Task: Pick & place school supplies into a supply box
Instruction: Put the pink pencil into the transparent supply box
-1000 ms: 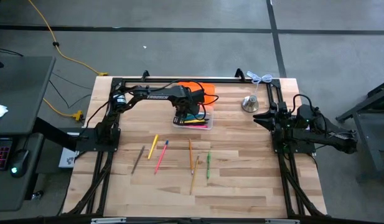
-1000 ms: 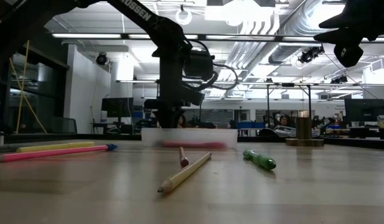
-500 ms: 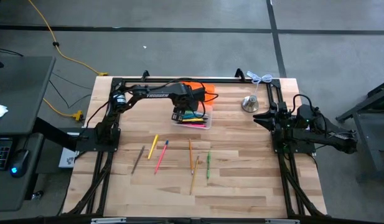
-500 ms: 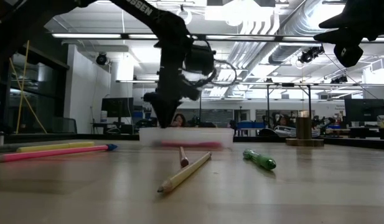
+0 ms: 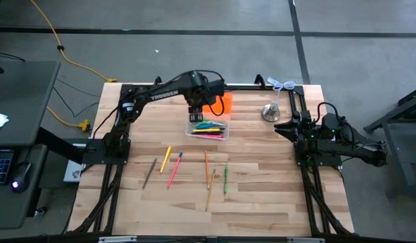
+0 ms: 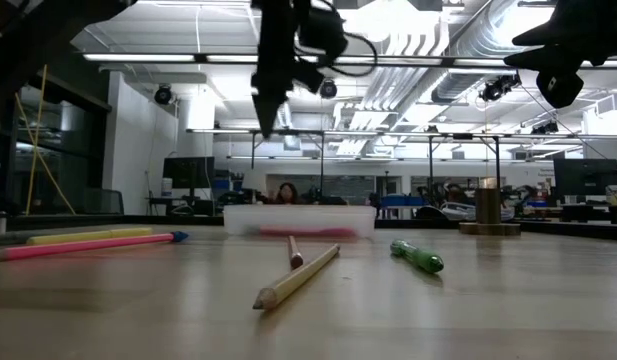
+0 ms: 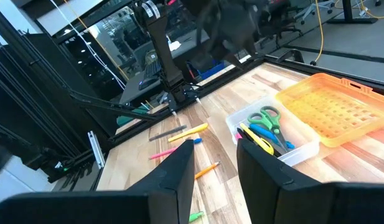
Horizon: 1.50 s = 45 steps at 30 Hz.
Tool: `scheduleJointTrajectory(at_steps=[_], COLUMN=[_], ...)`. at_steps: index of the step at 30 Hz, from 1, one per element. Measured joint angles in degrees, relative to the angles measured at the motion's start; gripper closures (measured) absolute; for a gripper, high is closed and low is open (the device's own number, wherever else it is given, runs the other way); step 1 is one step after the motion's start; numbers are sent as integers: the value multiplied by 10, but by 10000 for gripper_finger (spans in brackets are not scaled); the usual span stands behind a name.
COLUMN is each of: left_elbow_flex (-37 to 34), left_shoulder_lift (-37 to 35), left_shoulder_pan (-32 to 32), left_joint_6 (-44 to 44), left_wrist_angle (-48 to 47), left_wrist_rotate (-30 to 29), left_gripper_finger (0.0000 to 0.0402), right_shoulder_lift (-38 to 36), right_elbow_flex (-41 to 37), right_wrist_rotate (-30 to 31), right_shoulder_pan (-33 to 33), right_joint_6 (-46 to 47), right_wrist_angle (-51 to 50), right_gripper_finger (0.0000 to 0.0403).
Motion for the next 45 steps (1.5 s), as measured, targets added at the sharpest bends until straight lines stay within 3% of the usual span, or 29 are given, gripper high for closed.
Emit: scheduleJointTrajectory(at_steps=[10,22,45], left_elbow_flex=[42,42,41], left_shoulder_lift=[-60,-109,-111], left_shoulder_pan=[-14,-92,-201], left_joint_6=[-206,-352,-539], left_wrist_angle=[-5,-4,-4], left_wrist_rotate=[134,132,124], left_gripper_finger=[213,213,213], right_shoulder_lift=[0,0,0], right_elbow_flex=[0,0,0], right_wrist_rotate=[3,5,4], right_shoulder_pan=[0,0,0], right_joint_6=[0,0,0], right_wrist_angle=[-3,-3,-2], right_gripper_finger=[304,304,304])
